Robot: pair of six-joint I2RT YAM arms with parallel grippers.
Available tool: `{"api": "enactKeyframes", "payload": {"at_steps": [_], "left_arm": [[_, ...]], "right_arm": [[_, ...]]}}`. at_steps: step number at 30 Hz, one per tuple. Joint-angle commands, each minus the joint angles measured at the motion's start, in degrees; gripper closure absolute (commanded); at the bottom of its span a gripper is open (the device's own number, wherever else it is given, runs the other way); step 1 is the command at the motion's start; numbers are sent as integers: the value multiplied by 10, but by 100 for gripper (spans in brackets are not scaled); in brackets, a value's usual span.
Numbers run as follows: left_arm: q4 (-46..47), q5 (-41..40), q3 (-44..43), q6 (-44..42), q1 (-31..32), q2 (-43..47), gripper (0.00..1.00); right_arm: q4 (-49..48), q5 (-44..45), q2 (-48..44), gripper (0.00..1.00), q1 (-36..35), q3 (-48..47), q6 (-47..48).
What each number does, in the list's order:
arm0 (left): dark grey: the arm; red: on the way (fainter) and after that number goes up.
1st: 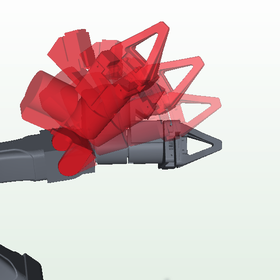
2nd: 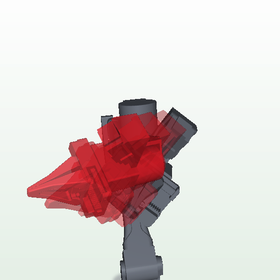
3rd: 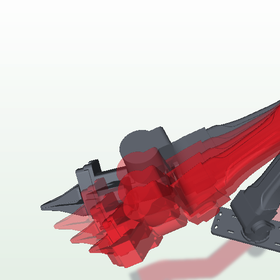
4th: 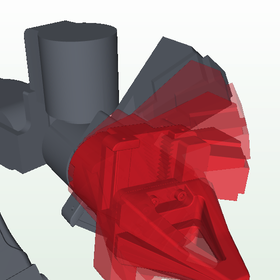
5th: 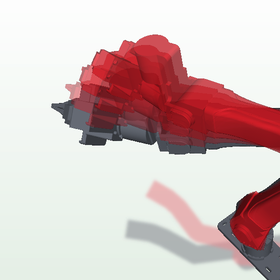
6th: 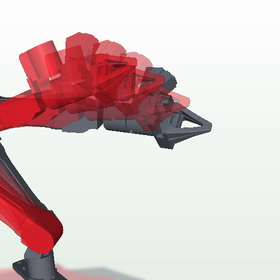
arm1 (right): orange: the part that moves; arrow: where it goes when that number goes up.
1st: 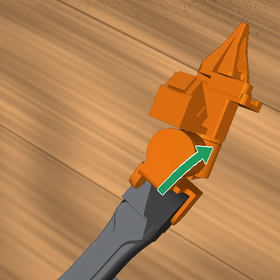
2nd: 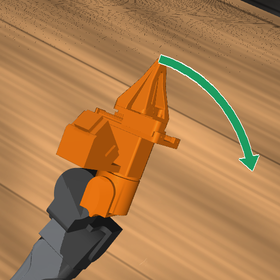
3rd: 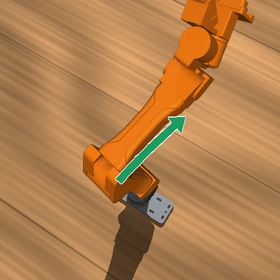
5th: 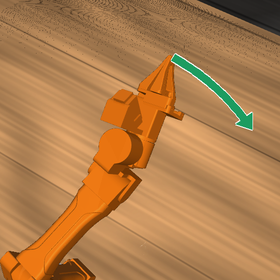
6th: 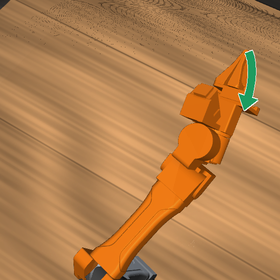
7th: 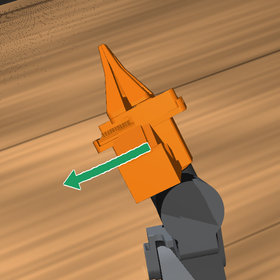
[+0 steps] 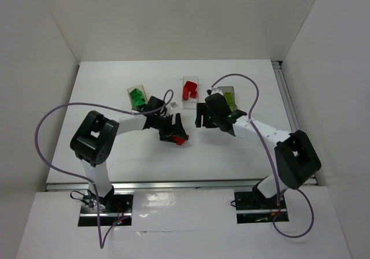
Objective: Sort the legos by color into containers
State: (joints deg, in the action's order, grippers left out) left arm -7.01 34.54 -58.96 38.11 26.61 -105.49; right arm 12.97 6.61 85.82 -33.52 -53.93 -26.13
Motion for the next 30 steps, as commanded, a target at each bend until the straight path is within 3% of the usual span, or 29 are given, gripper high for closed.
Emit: {"api": "enactKeyframes", "payload": {"at_steps": [1, 4, 8, 12, 16, 18, 21, 25, 28, 30], "left_arm": [[0, -40, -1, 8, 2, 1, 21], [6, -40, -1, 8, 2, -5, 29], [6, -40, -7, 8, 7, -5, 51], [0, -40, -19, 8, 7, -5, 80], [-7, -27, -32, 8, 7, 0, 95], [-7, -16, -32, 8, 7, 14, 100], [-13, 9, -46, 14, 7, 32, 100], [91, 116, -14, 33, -18, 81, 100], [210, 217, 24, 81, -49, 81, 100], [236, 239, 30, 87, -57, 81, 100]], "right_arm": [[2, 2, -19, 26, -4, 5, -6], [8, 2, -27, 26, -4, 11, -12], [20, 2, -52, 26, -4, 23, -17], [30, -37, -67, 24, -4, 41, -17], [36, -80, -79, 24, -4, 46, 2], [36, -100, -86, 23, -9, 52, 7], [22, -140, -107, 23, 11, 52, 0], [-30, -207, -134, 23, 43, 46, -20], [-96, -319, -154, 22, 78, 70, -42], [-115, -347, -160, 21, 105, 83, -51]]}}
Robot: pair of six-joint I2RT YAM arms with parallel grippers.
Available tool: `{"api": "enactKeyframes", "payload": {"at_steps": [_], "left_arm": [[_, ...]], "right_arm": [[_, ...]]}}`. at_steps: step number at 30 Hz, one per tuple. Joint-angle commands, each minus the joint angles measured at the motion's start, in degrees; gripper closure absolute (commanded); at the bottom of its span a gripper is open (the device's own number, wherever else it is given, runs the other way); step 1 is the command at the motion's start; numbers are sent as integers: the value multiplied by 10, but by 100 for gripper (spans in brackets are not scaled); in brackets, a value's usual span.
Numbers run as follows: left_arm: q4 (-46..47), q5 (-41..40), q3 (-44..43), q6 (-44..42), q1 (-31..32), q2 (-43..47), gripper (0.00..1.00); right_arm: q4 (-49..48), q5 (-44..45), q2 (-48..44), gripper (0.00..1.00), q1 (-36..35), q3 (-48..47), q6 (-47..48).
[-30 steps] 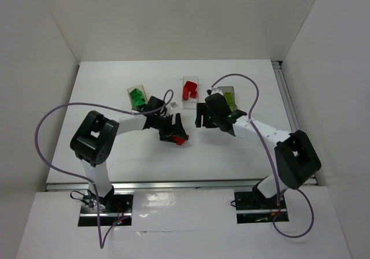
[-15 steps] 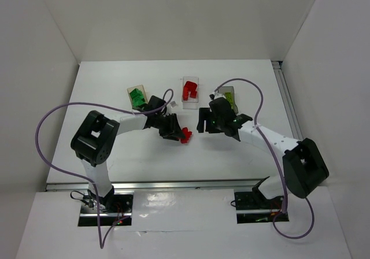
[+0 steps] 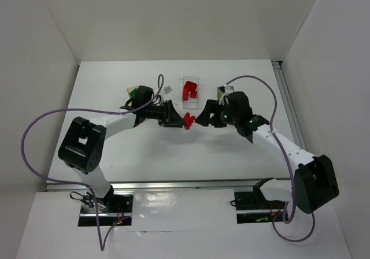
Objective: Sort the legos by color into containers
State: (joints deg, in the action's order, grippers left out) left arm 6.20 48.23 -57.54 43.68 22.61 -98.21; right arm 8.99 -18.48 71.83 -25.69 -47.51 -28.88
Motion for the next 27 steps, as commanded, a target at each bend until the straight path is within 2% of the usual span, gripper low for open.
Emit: {"api": "enactKeyframes", "payload": {"at_steps": [1, 6, 12, 17, 21, 22, 27], "left_arm": [[104, 109, 16, 31, -17, 8, 100], [66, 129, -13, -8, -17, 8, 100], [60, 146, -18, -14, -22, 14, 100], [82, 158, -12, -3, -22, 27, 100], [87, 163, -7, -3, -22, 40, 100], [87, 163, -6, 3, -22, 40, 100], [109, 179, -1, 9, -22, 45, 100]], "right_arm": [[-86, -121, -20, 19, 34, 19, -29], [-146, -201, -1, 11, 46, 25, -41], [-187, -234, 36, 12, 46, 24, -48], [-213, -239, 52, 18, 46, 37, -64], [-287, -261, 60, 28, 46, 59, -100], [-298, -267, 67, 35, 46, 65, -106], [-355, -275, 86, 42, 46, 79, -134]]}}
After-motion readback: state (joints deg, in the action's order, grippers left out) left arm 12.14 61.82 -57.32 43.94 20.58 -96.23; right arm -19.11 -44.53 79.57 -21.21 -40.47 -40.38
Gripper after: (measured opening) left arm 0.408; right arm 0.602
